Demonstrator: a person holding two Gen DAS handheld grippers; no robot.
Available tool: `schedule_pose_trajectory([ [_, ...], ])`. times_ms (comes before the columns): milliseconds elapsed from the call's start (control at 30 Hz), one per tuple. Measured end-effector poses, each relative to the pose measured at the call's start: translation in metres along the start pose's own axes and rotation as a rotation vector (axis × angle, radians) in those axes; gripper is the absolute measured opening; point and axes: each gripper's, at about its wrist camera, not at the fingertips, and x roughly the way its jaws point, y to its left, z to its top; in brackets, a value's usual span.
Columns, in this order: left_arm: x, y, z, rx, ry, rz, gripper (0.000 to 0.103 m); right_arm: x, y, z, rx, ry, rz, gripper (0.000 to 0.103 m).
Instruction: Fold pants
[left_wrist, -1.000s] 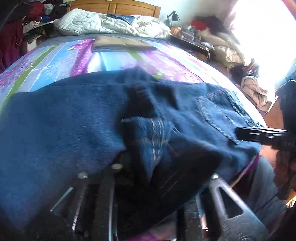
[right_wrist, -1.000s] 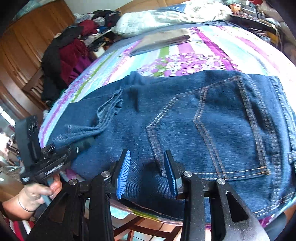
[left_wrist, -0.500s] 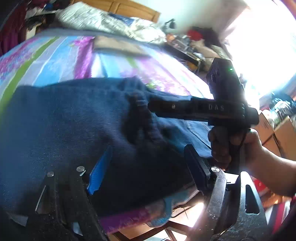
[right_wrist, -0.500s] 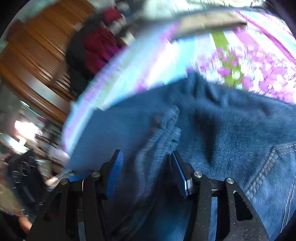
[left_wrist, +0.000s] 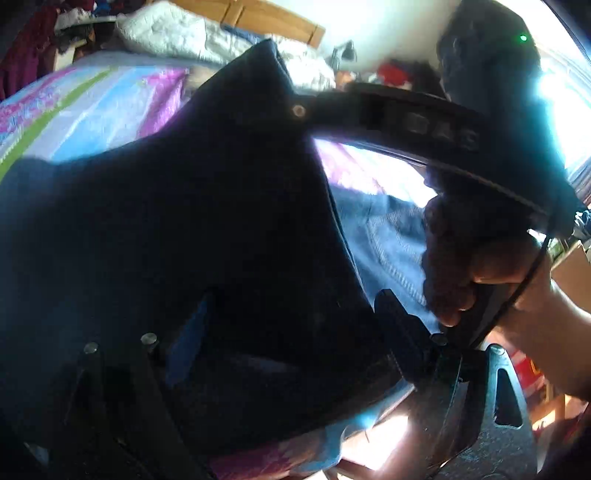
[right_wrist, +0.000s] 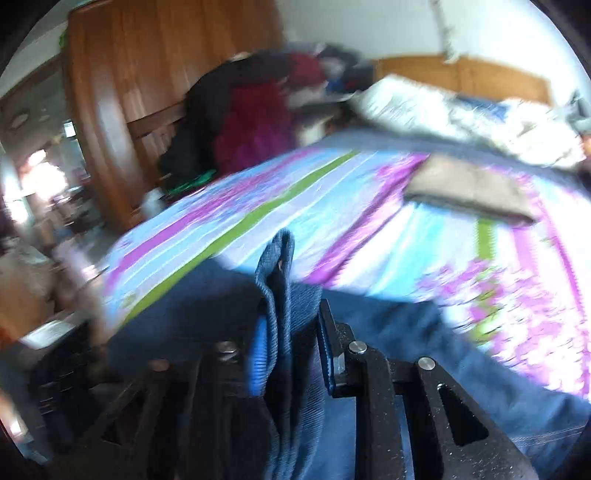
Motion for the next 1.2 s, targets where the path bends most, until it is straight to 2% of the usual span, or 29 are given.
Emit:
schedule_pose_trajectory([
  [33,0.004,-0.002,0.001,-0.002,0.009,-0.002,0.09,0.008,-0.018,-0.002,0.049,0.031,-0.092,0.047],
  [67,0.01,-0.001,0.001,-0.008,0.033,-0.004,0.091,0.014,-0.04,-0.005,0.129,0.077,-0.182,0.056],
  [100,0.018,0.002,-0.001,-0.018,0.065,-0.005,0.09,0.016,-0.062,-0.01,0.216,0.109,-0.218,0.056],
  [167,0.018,0.003,-0.004,0.006,0.049,-0.002,0.09,0.006,-0.093,-0.024,0.34,0.132,-0.194,0.056],
  [267,0.016,0.002,-0.004,0.025,0.06,-0.004,0.09,-0.009,-0.105,-0.037,0.363,0.142,-0.128,0.056],
  [367,0.014,0.002,-0.001,0.016,0.074,-0.007,0.09,-0.021,-0.097,-0.054,0.397,0.142,0.036,0.056],
  [467,0.017,0.004,0.001,0.018,0.086,0.0,0.09,-0.009,-0.094,-0.058,0.411,0.177,0.169,0.056],
  [533,0.019,0.005,0.0,0.033,0.089,0.007,0.09,0.009,-0.09,-0.058,0.389,0.225,0.178,0.056],
  [600,0.019,0.003,-0.004,0.051,0.088,0.018,0.091,0.027,-0.087,-0.056,0.346,0.273,0.129,0.056],
  [767,0.021,0.001,-0.006,0.059,0.094,0.021,0.095,0.03,-0.089,-0.039,0.337,0.2,0.239,0.053],
  [833,0.023,0.0,-0.006,0.06,0.095,0.022,0.097,0.034,-0.095,-0.035,0.326,0.196,0.248,0.051],
  [900,0.024,-0.002,-0.006,0.065,0.104,0.022,0.1,0.037,-0.098,-0.025,0.351,0.145,0.184,0.052],
  [967,0.026,-0.003,-0.006,0.075,0.113,0.023,0.101,0.032,-0.121,-0.024,0.482,0.078,0.153,0.061],
  [1033,0.024,-0.004,-0.007,0.084,0.115,0.022,0.101,0.028,-0.145,-0.026,0.596,0.085,0.13,0.062],
  [1100,0.023,-0.005,-0.008,0.092,0.117,0.017,0.101,0.018,-0.15,-0.022,0.572,0.089,0.134,0.062],
  [1200,0.024,-0.006,-0.009,0.116,0.118,0.017,0.102,-0.005,-0.132,-0.024,0.49,0.106,0.208,0.062],
])
